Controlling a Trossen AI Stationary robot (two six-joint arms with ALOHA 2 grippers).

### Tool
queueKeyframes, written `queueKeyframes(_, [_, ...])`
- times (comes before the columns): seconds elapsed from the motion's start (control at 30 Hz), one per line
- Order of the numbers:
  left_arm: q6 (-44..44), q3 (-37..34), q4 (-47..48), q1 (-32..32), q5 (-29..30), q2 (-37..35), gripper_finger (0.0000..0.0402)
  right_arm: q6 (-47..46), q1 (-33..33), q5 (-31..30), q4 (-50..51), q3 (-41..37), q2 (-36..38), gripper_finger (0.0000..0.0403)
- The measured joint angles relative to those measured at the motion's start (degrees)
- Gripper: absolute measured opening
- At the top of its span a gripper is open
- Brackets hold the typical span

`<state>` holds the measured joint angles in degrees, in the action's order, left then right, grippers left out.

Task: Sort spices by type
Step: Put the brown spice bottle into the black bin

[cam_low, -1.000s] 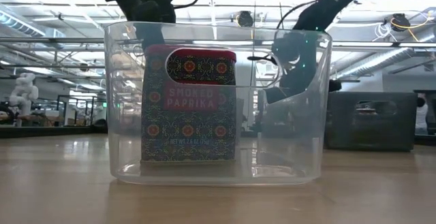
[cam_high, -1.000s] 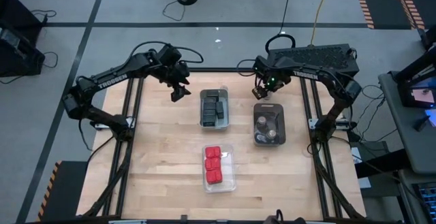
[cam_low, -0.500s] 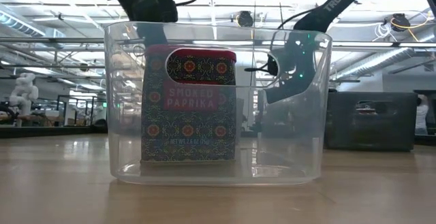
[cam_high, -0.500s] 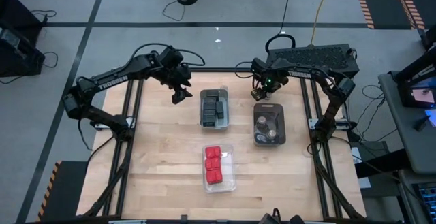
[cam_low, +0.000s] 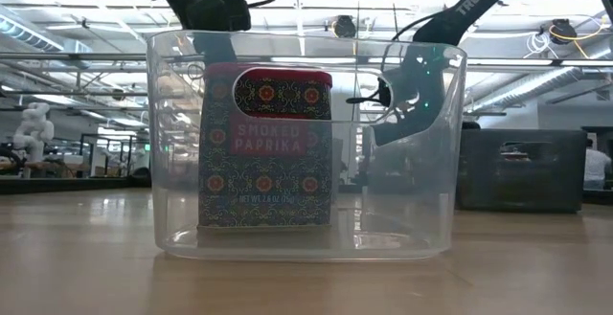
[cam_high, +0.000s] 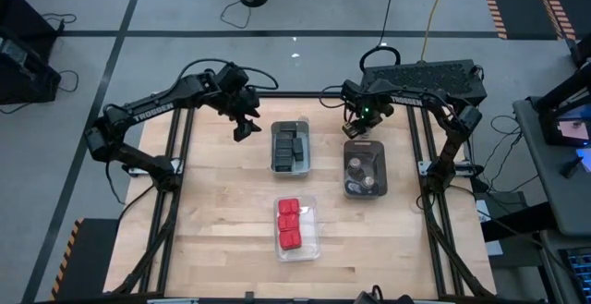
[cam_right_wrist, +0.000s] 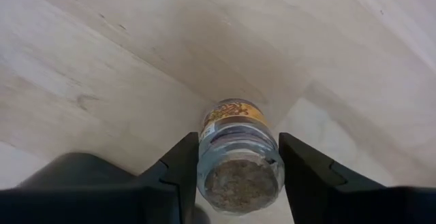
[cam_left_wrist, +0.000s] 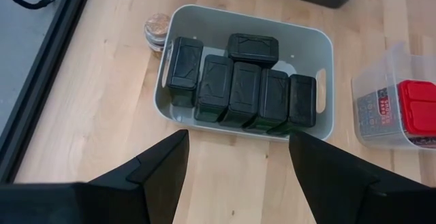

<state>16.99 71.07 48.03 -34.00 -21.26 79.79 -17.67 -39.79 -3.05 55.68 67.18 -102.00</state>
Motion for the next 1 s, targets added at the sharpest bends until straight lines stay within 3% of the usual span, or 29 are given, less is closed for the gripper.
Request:
queueKeyframes(0.27, [0.04,0.00,-0.02,-0.02,0.00,0.00,0.0260,3.77,0.00,0.02,1.03,0.54,1.65,0.0145])
queueKeyframes(0.53, [0.31,0.00,-1.36,-0.04,0.02,0.00,0.0260,2.47,0.70,3.14,7.43,5.75,9.83,0.0145])
queueKeyframes(0.7, [1.28,0.00,-2.17,-0.04,0.02,0.00,0.0260,0.54,4.77,7.77,10.45,6.12,15.73,0.0145])
queueKeyframes(1.0, [1.53,0.00,-3.63,-0.04,0.02,0.00,0.0260,-6.78,16.45,6.17,12.26,5.56,20.95,0.0145])
